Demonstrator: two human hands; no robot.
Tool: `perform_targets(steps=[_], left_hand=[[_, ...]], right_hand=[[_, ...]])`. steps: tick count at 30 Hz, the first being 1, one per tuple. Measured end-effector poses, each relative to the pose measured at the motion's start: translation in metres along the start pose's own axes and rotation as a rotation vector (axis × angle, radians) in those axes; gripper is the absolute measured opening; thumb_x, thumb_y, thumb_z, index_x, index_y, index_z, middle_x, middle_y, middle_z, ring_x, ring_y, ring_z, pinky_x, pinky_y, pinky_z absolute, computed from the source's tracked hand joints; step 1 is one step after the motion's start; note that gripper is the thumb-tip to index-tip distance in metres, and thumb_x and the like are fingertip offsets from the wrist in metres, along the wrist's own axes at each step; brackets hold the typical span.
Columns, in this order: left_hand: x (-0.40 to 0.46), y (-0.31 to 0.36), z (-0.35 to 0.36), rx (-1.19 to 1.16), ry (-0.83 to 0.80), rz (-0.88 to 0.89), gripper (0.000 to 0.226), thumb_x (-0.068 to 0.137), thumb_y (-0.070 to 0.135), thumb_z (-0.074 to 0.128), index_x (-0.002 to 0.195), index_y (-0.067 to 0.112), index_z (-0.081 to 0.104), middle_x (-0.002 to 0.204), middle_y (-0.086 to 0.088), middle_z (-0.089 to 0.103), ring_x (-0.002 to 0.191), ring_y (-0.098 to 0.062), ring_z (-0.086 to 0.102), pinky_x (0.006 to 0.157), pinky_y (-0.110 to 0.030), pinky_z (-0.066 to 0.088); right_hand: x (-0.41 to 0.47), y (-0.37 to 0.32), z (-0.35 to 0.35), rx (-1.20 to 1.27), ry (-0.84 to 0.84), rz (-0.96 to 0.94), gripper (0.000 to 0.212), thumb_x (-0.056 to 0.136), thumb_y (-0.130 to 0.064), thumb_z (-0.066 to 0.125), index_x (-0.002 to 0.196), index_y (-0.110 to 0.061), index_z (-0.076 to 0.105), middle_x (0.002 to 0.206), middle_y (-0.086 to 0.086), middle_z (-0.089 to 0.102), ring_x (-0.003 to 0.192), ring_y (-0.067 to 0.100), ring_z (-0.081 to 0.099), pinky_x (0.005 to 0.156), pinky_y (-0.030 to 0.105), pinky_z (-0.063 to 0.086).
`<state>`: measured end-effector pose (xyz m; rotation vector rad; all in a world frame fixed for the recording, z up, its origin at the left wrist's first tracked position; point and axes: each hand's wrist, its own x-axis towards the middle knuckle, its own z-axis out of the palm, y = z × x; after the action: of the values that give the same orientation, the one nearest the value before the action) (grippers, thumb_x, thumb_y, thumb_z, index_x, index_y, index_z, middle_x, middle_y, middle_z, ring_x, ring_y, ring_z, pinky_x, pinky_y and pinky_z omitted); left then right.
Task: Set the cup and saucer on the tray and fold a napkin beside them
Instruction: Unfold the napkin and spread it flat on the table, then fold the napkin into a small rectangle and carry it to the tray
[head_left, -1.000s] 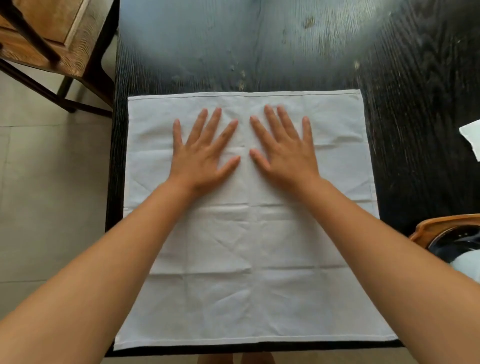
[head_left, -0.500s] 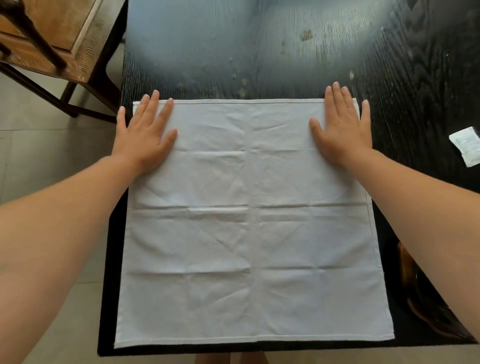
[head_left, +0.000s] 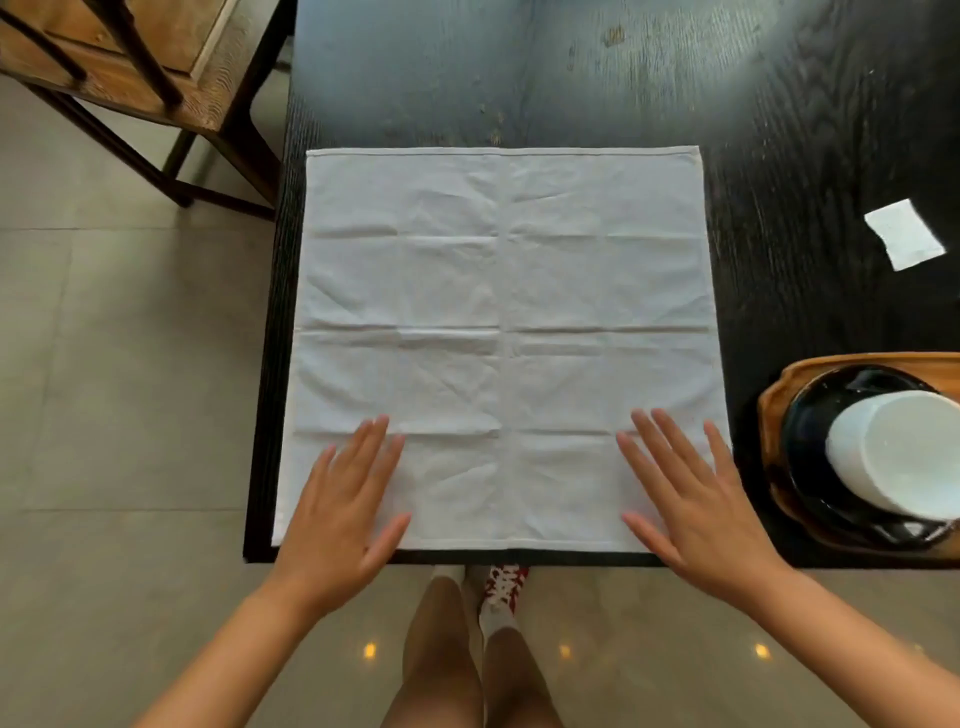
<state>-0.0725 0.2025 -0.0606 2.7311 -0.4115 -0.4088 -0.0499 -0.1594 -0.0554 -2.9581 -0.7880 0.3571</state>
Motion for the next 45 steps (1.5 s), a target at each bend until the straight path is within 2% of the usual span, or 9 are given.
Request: perform_targets(steps=[6, 14, 19, 26, 32, 35, 38, 41, 45], left_hand=[[-0.041, -0.003, 0.018, 0.210, -0.123, -0.042, 0.075, 0.091, 0.061, 0.011, 0.149, 0.015, 0.009, 0.159, -0.003, -0.005, 0.145, -0.021, 0.000, 0.115, -0.044, 0.003], [-0.047, -0.008, 0.012, 0.233, -0.017, 0.020, 0.052, 0.098, 0.039, 0.016, 0.142, 0.014, 0.026, 0.148, -0.010, 0.032, 0.145, -0.010, -0.004, 0.107, -0.040, 0.023], [-0.057, -0.011, 0.016, 0.203, 0.135, 0.088, 0.042, 0.095, 0.021, 0.033, 0.133, 0.013, 0.047, 0.140, -0.011, 0.046, 0.131, -0.028, 0.041, 0.103, -0.044, 0.032], [-0.060, -0.023, 0.007, 0.102, 0.269, 0.225, 0.019, 0.089, 0.015, 0.055, 0.085, 0.006, 0.071, 0.113, -0.008, 0.069, 0.113, -0.029, 0.060, 0.090, -0.047, 0.051], [-0.057, -0.018, -0.012, -0.117, 0.091, 0.084, 0.038, 0.095, 0.034, 0.040, 0.087, 0.009, 0.067, 0.112, 0.001, 0.069, 0.115, -0.018, 0.059, 0.101, -0.031, 0.042], [-0.058, -0.019, -0.025, -0.316, -0.033, -0.063, 0.013, 0.093, 0.022, 0.053, 0.084, 0.024, 0.062, 0.113, 0.015, 0.067, 0.116, -0.002, 0.056, 0.102, -0.029, 0.042], [-0.054, -0.023, -0.046, -0.489, -0.229, -0.184, 0.025, 0.088, 0.014, 0.061, 0.076, 0.035, 0.058, 0.092, 0.023, 0.071, 0.103, 0.010, 0.059, 0.087, -0.019, 0.048], [-0.040, -0.032, -0.075, -0.496, -0.488, -0.211, 0.018, 0.088, 0.022, 0.062, 0.073, 0.032, 0.062, 0.065, 0.014, 0.063, 0.060, 0.002, 0.055, 0.062, -0.017, 0.042], [-0.012, -0.036, -0.107, -0.619, -0.508, -0.195, 0.006, 0.080, 0.034, 0.064, 0.078, 0.029, 0.067, 0.070, 0.008, 0.068, 0.065, -0.001, 0.059, 0.064, -0.015, 0.046]], right_hand=[[-0.047, -0.006, 0.020, -0.060, -0.103, -0.006, 0.070, 0.094, -0.057, 0.014, 0.147, -0.012, 0.016, 0.157, 0.007, 0.001, 0.144, 0.024, 0.007, 0.112, 0.054, 0.014], [-0.060, -0.005, 0.031, -0.003, 0.072, -0.015, 0.051, 0.098, -0.035, 0.023, 0.145, -0.013, 0.022, 0.157, 0.006, 0.015, 0.144, 0.021, 0.009, 0.114, 0.046, 0.012], [-0.068, -0.003, 0.030, -0.029, 0.236, -0.111, 0.054, 0.085, -0.006, 0.056, 0.137, -0.015, 0.044, 0.143, 0.012, 0.043, 0.135, 0.029, 0.035, 0.108, 0.049, 0.030], [-0.064, 0.004, 0.017, -0.003, 0.346, -0.206, 0.025, 0.087, -0.018, 0.063, 0.110, -0.013, 0.069, 0.123, 0.009, 0.063, 0.119, 0.033, 0.054, 0.092, 0.049, 0.050], [-0.063, -0.008, 0.003, 0.141, 0.371, -0.099, 0.015, 0.085, -0.011, 0.061, 0.088, -0.008, 0.075, 0.103, 0.005, 0.073, 0.107, 0.030, 0.063, 0.082, 0.041, 0.056], [-0.067, -0.016, -0.012, 0.292, 0.295, 0.056, 0.024, 0.088, -0.020, 0.053, 0.089, -0.010, 0.074, 0.092, 0.000, 0.075, 0.095, 0.021, 0.069, 0.071, 0.031, 0.058], [-0.068, -0.018, -0.035, 0.414, 0.110, 0.202, 0.009, 0.084, -0.016, 0.067, 0.088, -0.017, 0.074, 0.080, -0.006, 0.075, 0.075, 0.018, 0.072, 0.058, 0.033, 0.057], [-0.060, -0.008, -0.063, 0.590, -0.190, 0.258, 0.012, 0.081, -0.016, 0.070, 0.085, -0.027, 0.073, 0.075, -0.017, 0.072, 0.070, 0.002, 0.067, 0.064, 0.029, 0.055], [-0.033, 0.007, -0.100, 0.644, -0.222, 0.233, 0.012, 0.080, -0.016, 0.070, 0.086, -0.026, 0.074, 0.075, -0.027, 0.067, 0.077, -0.011, 0.063, 0.070, 0.010, 0.049]])
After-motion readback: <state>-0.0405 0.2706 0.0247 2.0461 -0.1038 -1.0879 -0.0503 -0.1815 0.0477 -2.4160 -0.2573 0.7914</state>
